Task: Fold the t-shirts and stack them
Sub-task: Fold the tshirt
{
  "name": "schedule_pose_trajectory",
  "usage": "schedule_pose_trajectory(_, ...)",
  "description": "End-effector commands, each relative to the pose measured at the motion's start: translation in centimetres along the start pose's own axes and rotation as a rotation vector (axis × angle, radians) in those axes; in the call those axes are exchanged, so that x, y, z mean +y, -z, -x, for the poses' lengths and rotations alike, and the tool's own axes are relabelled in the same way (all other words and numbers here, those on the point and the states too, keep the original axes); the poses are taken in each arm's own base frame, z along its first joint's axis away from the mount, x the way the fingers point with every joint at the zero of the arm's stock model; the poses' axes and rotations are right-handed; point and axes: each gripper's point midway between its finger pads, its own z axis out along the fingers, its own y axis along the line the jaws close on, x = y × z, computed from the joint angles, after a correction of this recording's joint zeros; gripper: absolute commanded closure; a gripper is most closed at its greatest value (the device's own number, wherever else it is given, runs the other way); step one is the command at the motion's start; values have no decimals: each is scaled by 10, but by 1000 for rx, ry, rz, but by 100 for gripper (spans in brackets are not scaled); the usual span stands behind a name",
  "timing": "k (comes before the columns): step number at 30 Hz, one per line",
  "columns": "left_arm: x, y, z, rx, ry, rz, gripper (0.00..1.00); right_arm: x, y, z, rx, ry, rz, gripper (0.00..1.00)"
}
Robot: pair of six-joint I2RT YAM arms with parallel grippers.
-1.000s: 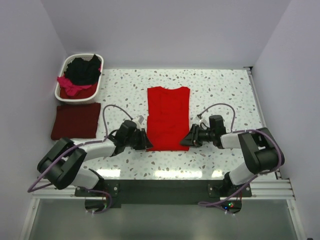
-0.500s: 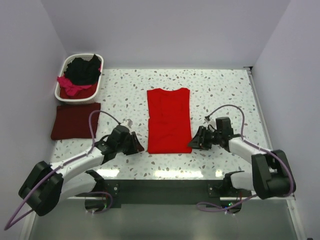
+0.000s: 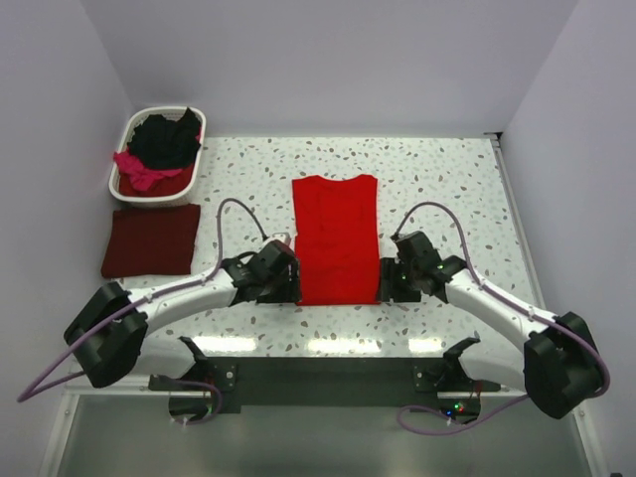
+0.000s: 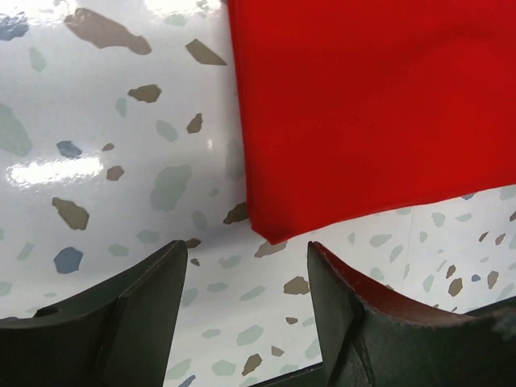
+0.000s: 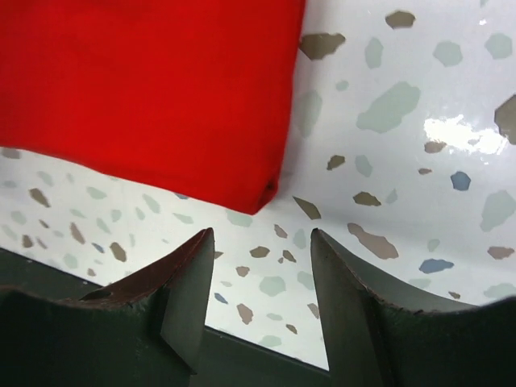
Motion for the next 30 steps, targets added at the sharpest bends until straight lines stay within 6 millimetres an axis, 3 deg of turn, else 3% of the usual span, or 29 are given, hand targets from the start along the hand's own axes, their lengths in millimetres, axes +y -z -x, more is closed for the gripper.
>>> schedule_pose_trajectory(1, -10, -3, 15, -43, -48, 44, 34, -5, 2, 13, -35, -3, -94, 45)
schedule_pose_trajectory(6, -19, -14, 13, -19, -82, 61, 41, 7, -6, 17, -25, 8, -67, 45)
schedule_pose_trajectory(14, -6, -31, -10, 61, -113, 126, 50, 7, -25, 10, 27, 19, -102, 46)
schedule_pose_trajectory(21, 7, -40, -28, 121, -144, 183, 66, -13, -36, -6, 99, 47, -209, 48)
schedule_pose_trajectory(30, 16, -42, -40, 160, -157, 207, 78, -26, -48, -36, 236, 73, -272, 61)
